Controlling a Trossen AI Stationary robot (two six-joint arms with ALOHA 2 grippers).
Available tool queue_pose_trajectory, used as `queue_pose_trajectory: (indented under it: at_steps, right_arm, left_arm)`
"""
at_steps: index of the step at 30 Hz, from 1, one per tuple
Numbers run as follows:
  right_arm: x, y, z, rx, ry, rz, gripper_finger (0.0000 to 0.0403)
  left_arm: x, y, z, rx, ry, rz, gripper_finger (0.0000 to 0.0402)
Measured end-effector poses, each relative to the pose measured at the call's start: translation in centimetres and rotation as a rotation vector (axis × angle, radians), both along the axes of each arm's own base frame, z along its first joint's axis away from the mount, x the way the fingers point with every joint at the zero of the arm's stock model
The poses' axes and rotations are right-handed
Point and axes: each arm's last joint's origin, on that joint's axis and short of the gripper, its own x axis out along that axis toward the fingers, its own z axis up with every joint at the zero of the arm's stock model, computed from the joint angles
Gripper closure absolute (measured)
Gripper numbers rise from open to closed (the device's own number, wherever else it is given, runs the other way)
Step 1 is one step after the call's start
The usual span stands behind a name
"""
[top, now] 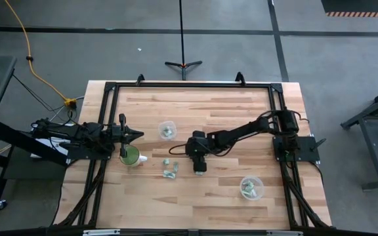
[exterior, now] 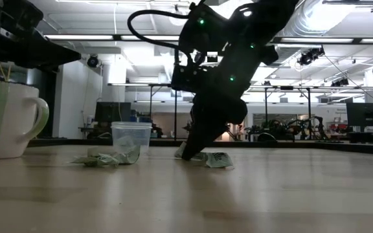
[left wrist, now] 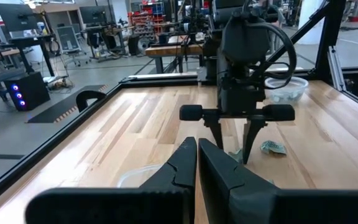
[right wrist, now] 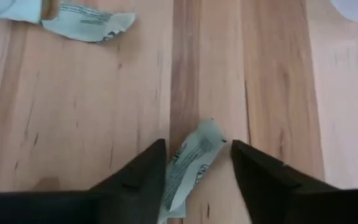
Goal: Pick and place items into bin
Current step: Put the green stevia packet into the top transparent bin
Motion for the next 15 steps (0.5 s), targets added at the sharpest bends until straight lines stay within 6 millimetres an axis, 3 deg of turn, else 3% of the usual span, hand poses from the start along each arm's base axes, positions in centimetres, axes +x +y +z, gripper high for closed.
queue_pose_trajectory:
  at_steps: [6,11,15]
  right_arm:
    - [0.6,0.0,0.3,-0.032,-0.066,0.059,0.0381]
    - [1.9,-0.7,1.4,-0.076,-0.238,0.089,0.0381]
    - [3.0,-2.3,2.8,-0.053,-0.426,0.134,0.0398]
  left_arm:
    - [0.0,0.0,0.0,0.0,0.0,0.0,0.0351]
    - [0.0,0.0,0.0,0.0,0.0,0.0,0.0351]
    - [0.0,0.0,0.0,0.0,0.0,-0.001,0.035]
